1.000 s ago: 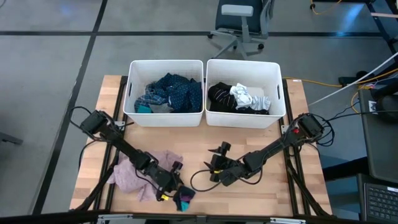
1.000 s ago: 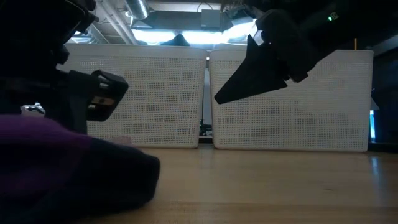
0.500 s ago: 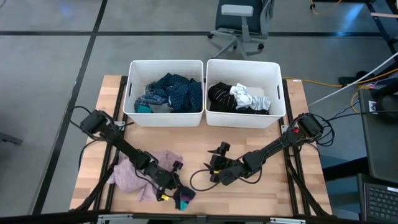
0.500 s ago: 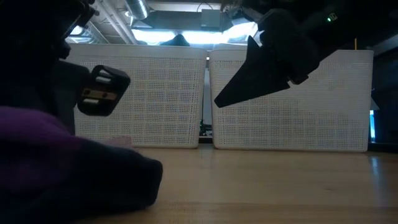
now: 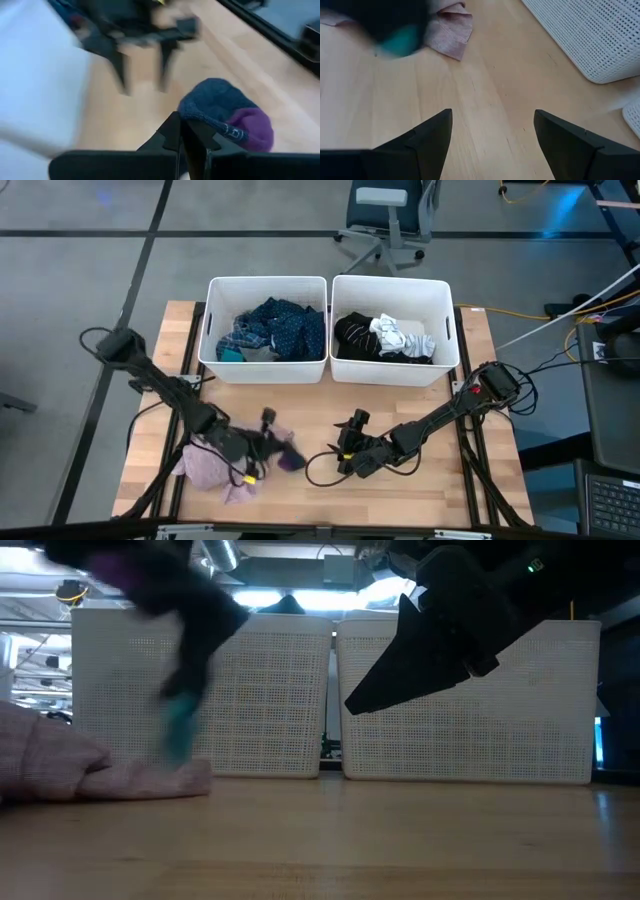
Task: Sort clothes
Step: Put the dark blue sock into the left white bin
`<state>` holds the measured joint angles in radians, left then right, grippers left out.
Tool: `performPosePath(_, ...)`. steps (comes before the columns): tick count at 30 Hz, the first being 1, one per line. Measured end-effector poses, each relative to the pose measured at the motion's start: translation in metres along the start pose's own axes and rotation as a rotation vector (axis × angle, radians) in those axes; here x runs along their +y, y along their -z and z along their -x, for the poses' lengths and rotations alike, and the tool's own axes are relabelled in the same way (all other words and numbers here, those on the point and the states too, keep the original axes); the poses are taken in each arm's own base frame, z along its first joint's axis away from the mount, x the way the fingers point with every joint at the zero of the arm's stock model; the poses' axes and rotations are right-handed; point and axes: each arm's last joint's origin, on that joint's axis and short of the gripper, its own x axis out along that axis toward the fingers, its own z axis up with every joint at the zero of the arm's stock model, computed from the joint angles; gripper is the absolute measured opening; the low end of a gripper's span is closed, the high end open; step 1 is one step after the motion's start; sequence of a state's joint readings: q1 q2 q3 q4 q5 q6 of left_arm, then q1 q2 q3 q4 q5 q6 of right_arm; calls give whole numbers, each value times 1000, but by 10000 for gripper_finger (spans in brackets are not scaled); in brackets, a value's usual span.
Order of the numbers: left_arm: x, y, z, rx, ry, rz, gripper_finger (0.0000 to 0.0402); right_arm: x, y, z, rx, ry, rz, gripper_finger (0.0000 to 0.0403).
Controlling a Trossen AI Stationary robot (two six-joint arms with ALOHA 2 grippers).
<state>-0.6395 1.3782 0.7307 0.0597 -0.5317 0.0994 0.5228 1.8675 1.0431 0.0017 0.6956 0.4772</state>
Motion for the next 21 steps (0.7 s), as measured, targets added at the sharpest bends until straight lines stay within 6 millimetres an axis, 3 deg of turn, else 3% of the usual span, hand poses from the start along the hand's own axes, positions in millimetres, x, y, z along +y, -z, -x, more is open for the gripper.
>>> performPosePath(10, 64, -27, 70, -135, -423, -30, 2, 0, 0, 0, 0, 1, 3, 280)
performPosePath(21, 133, -21, 123, -150, -749, 73, 4, -1, 0, 0, -11, 22, 4, 280)
